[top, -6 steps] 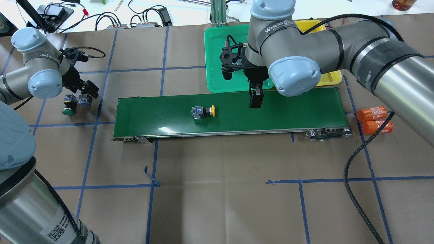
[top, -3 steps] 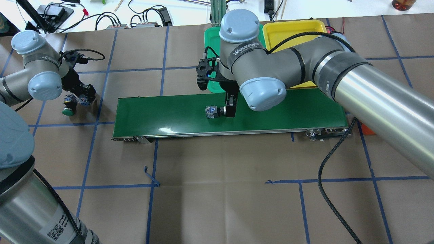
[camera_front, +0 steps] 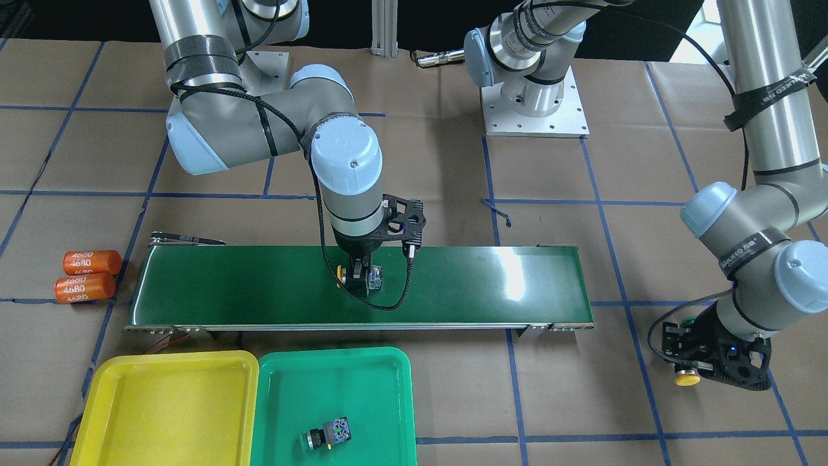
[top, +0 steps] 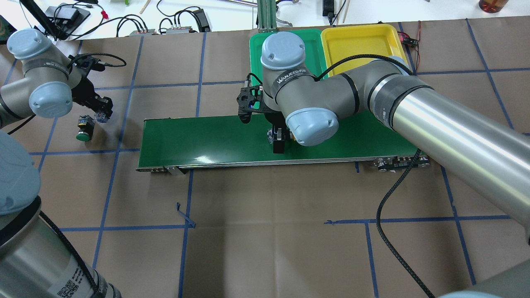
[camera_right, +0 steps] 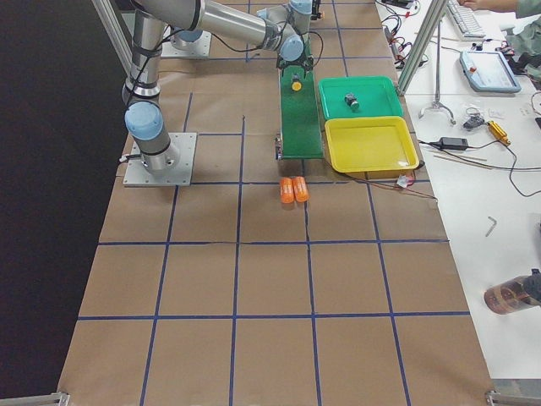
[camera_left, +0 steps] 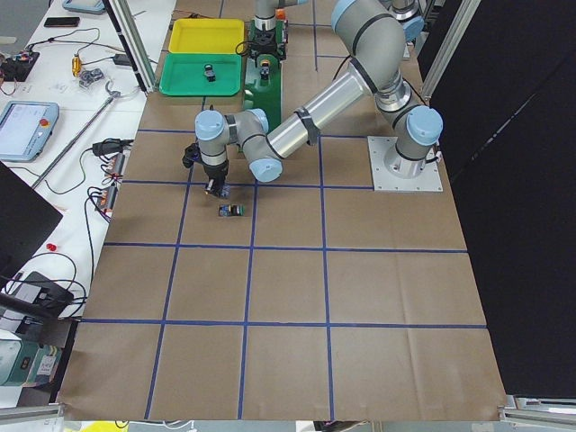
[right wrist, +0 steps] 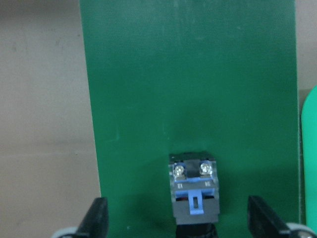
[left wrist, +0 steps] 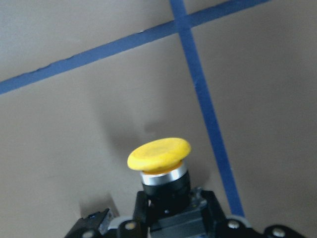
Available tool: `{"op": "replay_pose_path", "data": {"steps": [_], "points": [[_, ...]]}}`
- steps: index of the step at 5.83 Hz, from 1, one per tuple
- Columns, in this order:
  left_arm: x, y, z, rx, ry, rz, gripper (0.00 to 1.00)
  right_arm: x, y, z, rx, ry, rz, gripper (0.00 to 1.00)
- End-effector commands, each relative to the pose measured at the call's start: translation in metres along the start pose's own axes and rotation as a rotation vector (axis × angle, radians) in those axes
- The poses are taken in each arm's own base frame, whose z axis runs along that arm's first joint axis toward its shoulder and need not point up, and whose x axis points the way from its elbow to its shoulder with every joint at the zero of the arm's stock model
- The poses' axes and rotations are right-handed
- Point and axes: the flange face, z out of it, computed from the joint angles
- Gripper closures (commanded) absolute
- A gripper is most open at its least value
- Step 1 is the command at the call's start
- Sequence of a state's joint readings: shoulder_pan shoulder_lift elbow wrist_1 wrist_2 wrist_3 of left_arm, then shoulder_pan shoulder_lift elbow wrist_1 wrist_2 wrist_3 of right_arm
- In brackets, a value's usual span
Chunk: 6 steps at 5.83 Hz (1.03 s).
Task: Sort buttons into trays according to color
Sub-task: 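Drop the yellow button into the yellow tray while left places its button on belt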
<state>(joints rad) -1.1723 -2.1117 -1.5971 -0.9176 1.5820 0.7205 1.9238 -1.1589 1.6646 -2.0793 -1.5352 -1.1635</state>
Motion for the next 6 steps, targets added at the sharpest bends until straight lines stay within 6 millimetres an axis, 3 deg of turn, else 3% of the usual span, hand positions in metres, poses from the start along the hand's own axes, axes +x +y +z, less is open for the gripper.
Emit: {"op": "replay_pose_path", "data": {"steps": [1, 2, 3, 4, 5, 6], "points": [[0.08, 0.001, -0.091, -0.031, 0.037, 0.197, 1.0, 0.007, 0.016, 0.004, -0.05, 0.014, -0.039, 0.31], [0.142, 0.001, -0.119, -0.021, 0.04, 0.371, 1.0, 0.018, 0.034, 0.001, -0.053, 0.017, -0.051, 0.48], [0.179, 0.007, -0.115, -0.027, 0.06, 0.587, 1.0, 0.03, 0.056, -0.001, -0.057, 0.013, -0.054, 0.61], [0.199, 0.012, -0.094, -0.049, 0.104, 0.959, 1.0, 0.037, 0.069, -0.004, -0.057, 0.014, -0.044, 0.75], [0.214, 0.027, -0.072, -0.063, 0.153, 1.086, 1.0, 0.04, 0.076, -0.005, -0.074, 0.015, -0.04, 0.84], [0.237, 0.037, -0.043, -0.08, 0.188, 1.233, 0.97, 0.049, 0.088, -0.024, -0.094, 0.054, -0.025, 0.85]]}}
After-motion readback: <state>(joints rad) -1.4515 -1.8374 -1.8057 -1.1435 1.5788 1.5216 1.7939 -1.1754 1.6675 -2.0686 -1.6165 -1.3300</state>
